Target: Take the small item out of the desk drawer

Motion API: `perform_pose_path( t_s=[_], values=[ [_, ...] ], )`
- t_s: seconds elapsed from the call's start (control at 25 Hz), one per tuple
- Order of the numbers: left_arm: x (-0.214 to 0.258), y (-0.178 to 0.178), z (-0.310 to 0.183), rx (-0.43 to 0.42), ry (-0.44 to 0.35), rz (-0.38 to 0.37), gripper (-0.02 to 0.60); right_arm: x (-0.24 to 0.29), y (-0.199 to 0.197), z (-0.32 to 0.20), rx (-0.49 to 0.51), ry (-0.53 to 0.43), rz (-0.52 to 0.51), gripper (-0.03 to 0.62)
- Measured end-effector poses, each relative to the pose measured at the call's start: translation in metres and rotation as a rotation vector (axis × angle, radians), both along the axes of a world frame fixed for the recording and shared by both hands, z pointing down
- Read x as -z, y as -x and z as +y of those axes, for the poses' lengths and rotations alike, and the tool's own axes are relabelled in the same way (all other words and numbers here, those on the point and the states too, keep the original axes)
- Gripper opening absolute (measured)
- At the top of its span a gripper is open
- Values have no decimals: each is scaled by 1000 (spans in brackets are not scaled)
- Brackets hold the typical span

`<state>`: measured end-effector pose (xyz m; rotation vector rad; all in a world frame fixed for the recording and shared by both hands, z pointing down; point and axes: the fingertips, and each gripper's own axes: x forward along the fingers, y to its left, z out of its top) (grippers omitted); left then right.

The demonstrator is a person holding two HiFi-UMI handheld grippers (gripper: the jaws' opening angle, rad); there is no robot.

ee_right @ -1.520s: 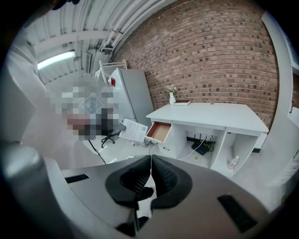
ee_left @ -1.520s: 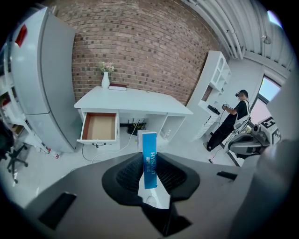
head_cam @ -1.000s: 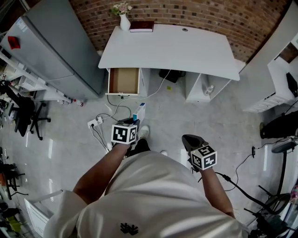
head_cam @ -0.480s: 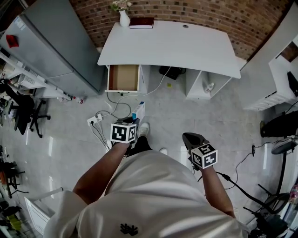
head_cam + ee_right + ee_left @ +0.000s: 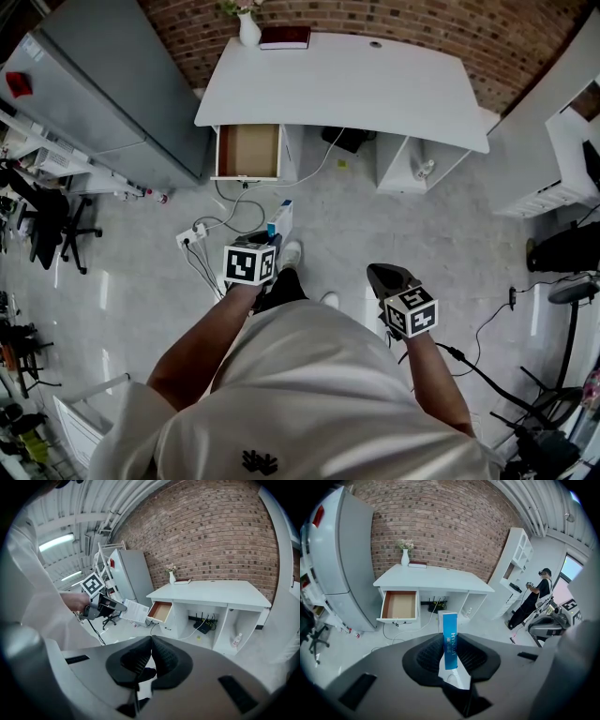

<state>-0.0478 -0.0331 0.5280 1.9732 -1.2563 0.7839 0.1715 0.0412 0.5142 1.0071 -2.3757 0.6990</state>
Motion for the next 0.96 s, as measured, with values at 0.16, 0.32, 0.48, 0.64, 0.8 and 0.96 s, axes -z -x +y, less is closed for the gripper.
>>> perform_pose_path(
  t_s=[0.16,0.32,0.48,0.64,0.8,0.96],
  values=[
    [-4,-1,-7,4,9,3,95,-3,0,-7,5,10,7,30],
    [-8,0,-15,9,18,6,95,-7,1,-16,15,18,12,31],
    [-15,1,-27,17,15,14,95,-12,3,-26,23,19,21,31],
    [-17,8,-32,18,22,18,95,-13,11,-32,27,22,28,29],
    [-17,20,-46,16,26,13,95,-7,16,-45,18,17,32,29],
    [-23,26,-68,20,26,15,95,-14,16,-56,4,31,37,30]
  ],
)
